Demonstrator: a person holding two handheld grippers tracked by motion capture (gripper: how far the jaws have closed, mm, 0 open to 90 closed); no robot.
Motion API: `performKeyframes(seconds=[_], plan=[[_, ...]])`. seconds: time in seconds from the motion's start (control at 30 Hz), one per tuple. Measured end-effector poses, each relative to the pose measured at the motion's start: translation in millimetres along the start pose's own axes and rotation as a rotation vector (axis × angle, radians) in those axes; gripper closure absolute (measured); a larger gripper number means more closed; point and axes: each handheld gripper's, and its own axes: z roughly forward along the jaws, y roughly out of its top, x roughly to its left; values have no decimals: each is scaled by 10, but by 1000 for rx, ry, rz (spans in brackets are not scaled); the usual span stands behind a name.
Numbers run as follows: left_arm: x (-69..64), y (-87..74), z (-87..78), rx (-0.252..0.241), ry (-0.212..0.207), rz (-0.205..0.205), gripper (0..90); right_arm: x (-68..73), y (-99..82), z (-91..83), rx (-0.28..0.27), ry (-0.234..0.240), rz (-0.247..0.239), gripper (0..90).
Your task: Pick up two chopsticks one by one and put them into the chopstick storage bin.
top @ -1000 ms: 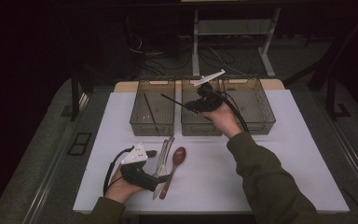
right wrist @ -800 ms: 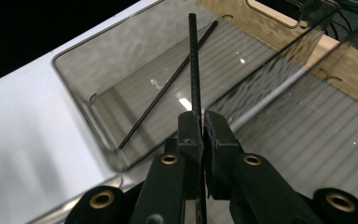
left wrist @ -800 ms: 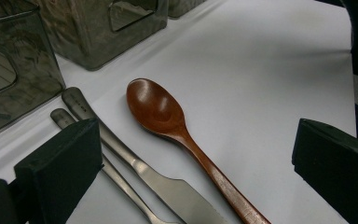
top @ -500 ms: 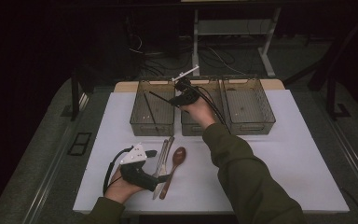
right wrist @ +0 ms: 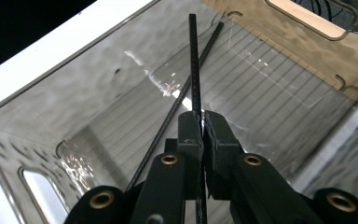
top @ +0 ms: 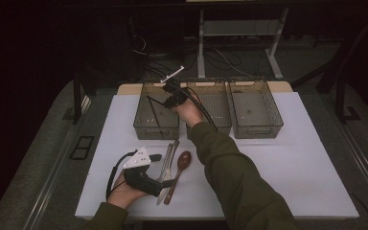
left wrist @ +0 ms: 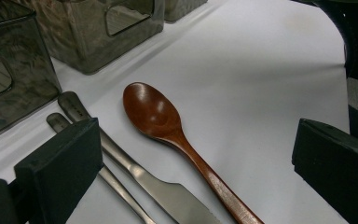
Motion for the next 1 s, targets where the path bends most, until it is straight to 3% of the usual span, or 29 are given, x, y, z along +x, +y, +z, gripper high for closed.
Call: performKeyframes(seconds=[0.13,0.37,0.6,0.77,1.0], plan=[[-3,2,-2,-2,-1,0,6,31,17,27,0,-3,-11,839],[-4,3,1,-2,0,0,6,5,22,-42,-16,21,-11,737],[2,2,-3,1,1,3,6,-21,6,-168,-63,73,-14,540],[7,0,-1,4,3,7,6,-25,-44,-319,-111,102,-29,429],[14,-2,-10,10,10,2,6,-64,-269,-642,-199,136,-74,372]])
